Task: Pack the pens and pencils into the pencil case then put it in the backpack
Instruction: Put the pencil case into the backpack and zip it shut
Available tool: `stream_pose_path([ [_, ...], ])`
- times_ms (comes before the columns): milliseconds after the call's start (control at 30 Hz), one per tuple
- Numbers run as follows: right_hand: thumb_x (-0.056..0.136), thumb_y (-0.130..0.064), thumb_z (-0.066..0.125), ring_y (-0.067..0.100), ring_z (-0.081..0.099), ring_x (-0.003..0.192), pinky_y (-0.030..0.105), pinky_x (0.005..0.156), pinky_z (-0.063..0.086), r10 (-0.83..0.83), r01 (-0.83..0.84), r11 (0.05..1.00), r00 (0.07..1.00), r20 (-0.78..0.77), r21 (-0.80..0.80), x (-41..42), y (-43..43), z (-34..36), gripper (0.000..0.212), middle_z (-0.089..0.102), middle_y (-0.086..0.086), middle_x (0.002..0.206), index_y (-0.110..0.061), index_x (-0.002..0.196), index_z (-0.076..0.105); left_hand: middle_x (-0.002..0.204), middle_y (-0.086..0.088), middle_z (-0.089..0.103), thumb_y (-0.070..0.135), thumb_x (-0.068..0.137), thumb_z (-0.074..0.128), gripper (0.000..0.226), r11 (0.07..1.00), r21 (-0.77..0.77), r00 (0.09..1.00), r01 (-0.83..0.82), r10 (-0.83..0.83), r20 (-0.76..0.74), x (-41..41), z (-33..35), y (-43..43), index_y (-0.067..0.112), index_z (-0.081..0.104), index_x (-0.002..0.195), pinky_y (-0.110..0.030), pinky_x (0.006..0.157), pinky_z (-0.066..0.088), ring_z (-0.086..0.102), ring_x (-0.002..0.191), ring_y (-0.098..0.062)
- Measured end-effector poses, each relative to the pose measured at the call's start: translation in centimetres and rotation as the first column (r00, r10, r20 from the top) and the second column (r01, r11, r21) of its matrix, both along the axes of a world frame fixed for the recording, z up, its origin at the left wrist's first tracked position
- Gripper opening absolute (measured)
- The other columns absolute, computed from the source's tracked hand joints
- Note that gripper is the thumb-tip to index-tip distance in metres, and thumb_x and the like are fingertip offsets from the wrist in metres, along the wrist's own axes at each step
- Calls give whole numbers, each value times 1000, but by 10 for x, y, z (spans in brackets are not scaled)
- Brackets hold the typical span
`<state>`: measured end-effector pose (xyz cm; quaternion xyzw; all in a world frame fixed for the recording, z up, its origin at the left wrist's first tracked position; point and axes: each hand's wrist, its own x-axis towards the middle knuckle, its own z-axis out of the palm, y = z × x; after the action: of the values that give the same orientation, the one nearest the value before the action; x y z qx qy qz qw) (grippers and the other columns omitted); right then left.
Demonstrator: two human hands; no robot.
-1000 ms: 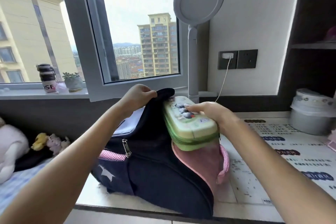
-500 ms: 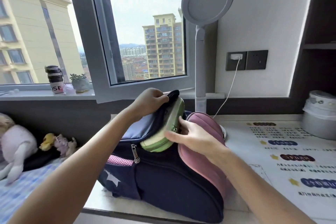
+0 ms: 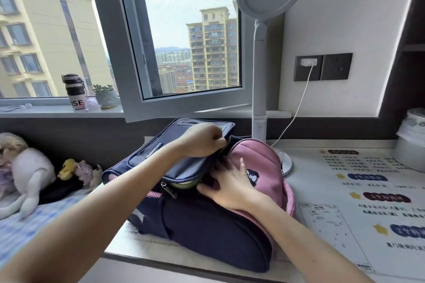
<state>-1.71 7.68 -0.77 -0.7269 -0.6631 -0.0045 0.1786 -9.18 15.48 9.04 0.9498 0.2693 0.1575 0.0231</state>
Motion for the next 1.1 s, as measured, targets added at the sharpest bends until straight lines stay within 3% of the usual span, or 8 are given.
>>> stream_pose_path([
  [200, 95, -40, 40, 12, -1, 144, 57, 112, -8, 41, -41, 999, 983, -177, 5, 10, -4, -2, 47, 16, -7, 156, -25, 140, 39, 70, -7, 52, 30, 89, 51, 28, 999, -26, 999, -30, 29, -14, -4, -9, 7, 13, 49, 67, -33, 63, 37, 48, 71, -26],
  [400, 92, -18, 48, 9, 42, 130, 34, 112, 17, 4, 140, 909, 939, -344, 392, 13, -38, -2, 36, 55, -9, 134, -24, 126, 57, 82, -3, 68, 60, 80, 37, 44, 972, -236, 986, 3, 36, 161, -49, -19, 12, 25, 62, 70, -35, 79, 46, 61, 79, -21],
  [533, 95, -20, 43, 15, 30, 138, 40, 116, 10, 6, 118, 920, 949, -316, 373, 8, -31, 1, 47, 43, 1, 145, -18, 141, 37, 83, 3, 62, 44, 75, 50, 28, 985, -174, 949, 6, 49, 312, -103, -35, 4, 23, 69, 74, -29, 69, 43, 54, 68, -11],
  [600, 92, -19, 47, 24, 48, 125, 40, 110, 24, -47, 202, 858, 946, -320, 472, -1, -26, 8, 40, 59, 8, 129, -13, 131, 52, 81, 2, 60, 36, 77, 55, 20, 993, -93, 930, -76, 104, 352, -127, -46, -5, 21, 67, 74, -30, 68, 46, 57, 71, -13],
  [700, 82, -23, 53, 26, 61, 77, 34, 76, 39, -62, 201, 680, 974, -218, 705, -28, -32, 16, 17, 70, 1, 78, -16, 82, 69, 75, 2, 59, 29, 80, 68, 18, 977, -35, 920, -211, 210, 332, -151, -64, -17, 14, 64, 71, -26, 67, 45, 56, 69, -13],
  [867, 73, -35, 66, 25, 50, 60, 34, 62, 30, -203, 85, 711, 975, 88, 698, -71, -37, 4, 25, 56, -1, 56, -17, 55, 65, 82, 2, 58, 8, 76, 72, 11, 975, -1, 863, -222, 197, 465, -153, -84, -15, 8, 67, 86, -5, 70, 35, 57, 74, -18],
  [1000, 61, -45, 76, 21, 55, 51, 28, 55, 36, -256, 95, 830, 941, 224, 549, -97, -22, -4, 30, 58, -4, 51, -21, 52, 60, 100, 1, 66, 15, 71, 74, 24, 972, 140, 871, -187, 98, 482, -151, -80, 3, 17, 69, 95, -28, 88, 39, 56, 96, -22],
  [1100, 54, -26, 79, 18, 54, 42, 22, 49, 35, -269, 97, 850, 925, 267, 518, -111, -9, -3, 25, 56, -4, 44, -22, 47, 55, 106, 7, 69, 34, 74, 66, 26, 987, 149, 905, -55, -14, 425, -154, -74, 14, 25, 72, 98, -49, 91, 44, 60, 100, -16],
])
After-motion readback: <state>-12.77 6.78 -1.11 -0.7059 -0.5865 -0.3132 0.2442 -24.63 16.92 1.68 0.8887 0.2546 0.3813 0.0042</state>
